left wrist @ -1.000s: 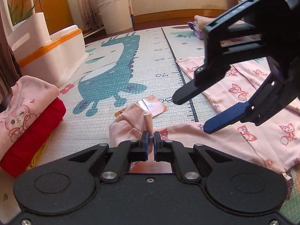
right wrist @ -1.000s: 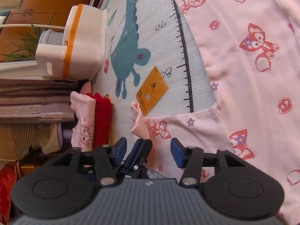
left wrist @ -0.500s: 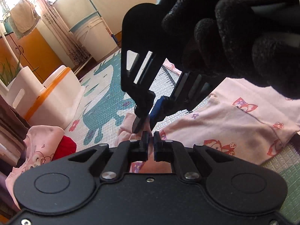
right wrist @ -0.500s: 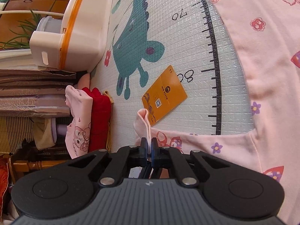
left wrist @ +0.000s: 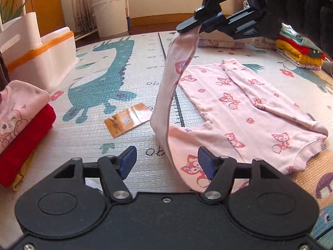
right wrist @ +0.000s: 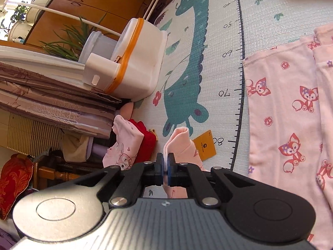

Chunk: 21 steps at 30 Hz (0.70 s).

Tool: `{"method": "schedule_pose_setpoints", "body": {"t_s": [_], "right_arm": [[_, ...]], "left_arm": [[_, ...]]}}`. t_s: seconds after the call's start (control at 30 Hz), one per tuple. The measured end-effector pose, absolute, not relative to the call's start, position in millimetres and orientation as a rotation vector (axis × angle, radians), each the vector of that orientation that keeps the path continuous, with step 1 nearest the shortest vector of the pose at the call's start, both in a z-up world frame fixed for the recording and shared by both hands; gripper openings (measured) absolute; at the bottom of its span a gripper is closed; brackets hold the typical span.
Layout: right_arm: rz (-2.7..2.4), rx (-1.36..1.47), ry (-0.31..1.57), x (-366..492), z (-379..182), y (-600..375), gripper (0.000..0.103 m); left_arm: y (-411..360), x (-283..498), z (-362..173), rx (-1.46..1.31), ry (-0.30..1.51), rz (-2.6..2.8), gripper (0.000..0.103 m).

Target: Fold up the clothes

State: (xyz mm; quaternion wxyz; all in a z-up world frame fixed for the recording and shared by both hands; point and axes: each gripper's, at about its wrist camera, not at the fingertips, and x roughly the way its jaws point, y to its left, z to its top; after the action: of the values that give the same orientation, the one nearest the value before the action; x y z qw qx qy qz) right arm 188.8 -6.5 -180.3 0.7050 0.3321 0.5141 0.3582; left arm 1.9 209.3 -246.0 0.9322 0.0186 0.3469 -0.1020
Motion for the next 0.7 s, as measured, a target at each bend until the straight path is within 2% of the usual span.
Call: {"method": "schedule_pose_setpoints", "body": {"t_s": [0.1, 0.3, 0.7], "right_arm": [[0.782, 0.732, 1.117, 182, -168, -27, 0.006], [0.762, 0.709, 1.072, 171, -147, -55, 0.006], [0.683, 0.648, 1.003, 169, -114, -114, 0.006]], "left_arm": [[208, 9, -250, -0.099, 0.774, -0.261, 0.067], [187, 11, -259, -0.181, 0.849, -0.325, 0.067], [123, -1, -265, -0.024, 0.880, -0.379, 0.066]]}}
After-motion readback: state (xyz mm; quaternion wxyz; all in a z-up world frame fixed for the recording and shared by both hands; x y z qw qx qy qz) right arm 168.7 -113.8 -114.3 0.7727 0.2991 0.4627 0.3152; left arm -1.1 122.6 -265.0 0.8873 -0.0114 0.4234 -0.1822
